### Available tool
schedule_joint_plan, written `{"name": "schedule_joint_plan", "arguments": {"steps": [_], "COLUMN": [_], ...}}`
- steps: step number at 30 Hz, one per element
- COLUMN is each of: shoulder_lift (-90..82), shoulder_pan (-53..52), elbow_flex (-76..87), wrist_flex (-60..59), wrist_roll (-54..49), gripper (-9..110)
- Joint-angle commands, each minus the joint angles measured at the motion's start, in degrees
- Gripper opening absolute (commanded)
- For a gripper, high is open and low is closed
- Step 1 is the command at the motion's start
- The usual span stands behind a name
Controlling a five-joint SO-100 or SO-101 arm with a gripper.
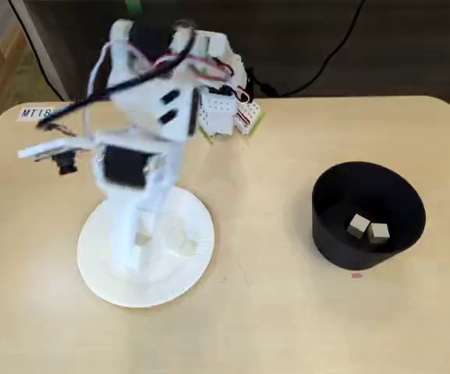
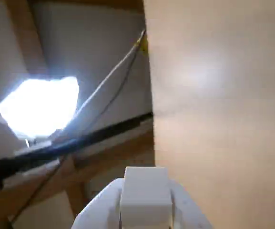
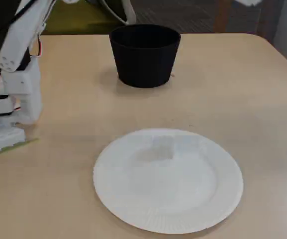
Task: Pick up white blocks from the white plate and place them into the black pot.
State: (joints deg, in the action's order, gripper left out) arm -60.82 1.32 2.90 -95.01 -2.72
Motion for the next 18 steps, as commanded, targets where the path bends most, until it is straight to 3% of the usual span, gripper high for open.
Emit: {"name": "schedule_joint_plan", "arguments": {"steps": [1, 8, 13, 18], "shoulder_lift": [-6.2, -17.8, -11.6, -5.3], "shoulder_pan": [16.3, 34.6, 41.9, 42.8], "elbow_flex": [1.5, 42.4, 49.1, 49.2], "wrist_flex": [-0.3, 0.0, 0.4, 2.5], "wrist_roll": [-1.9, 0.3, 1.3, -0.4], "gripper": [-2, -2, -2, -2]}}
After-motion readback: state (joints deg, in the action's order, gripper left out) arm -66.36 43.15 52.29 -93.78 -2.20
